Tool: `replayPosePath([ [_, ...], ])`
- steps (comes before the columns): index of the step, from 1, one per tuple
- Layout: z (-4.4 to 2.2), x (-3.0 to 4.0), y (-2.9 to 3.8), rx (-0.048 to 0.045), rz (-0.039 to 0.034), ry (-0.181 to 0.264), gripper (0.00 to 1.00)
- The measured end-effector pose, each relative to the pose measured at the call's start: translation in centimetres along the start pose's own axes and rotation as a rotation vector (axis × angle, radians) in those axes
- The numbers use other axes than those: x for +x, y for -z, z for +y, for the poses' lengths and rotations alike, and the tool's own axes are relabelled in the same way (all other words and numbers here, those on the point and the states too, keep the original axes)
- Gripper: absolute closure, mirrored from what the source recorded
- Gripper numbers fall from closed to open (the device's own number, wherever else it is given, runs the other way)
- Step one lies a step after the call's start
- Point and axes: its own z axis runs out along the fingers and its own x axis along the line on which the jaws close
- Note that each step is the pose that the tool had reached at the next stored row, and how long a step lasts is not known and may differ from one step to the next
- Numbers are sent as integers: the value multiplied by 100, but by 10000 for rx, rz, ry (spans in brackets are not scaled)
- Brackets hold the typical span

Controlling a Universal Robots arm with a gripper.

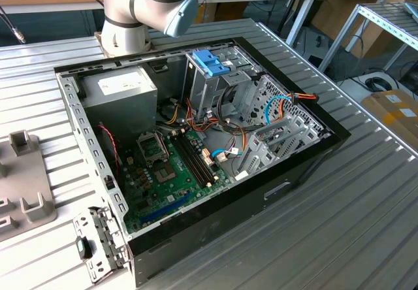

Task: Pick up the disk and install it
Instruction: 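Pick up the disk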

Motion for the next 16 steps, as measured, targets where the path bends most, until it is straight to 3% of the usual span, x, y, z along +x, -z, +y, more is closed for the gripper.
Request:
replayPosePath([
  [16, -63, 0, 2, 0, 0, 0, 63],
])
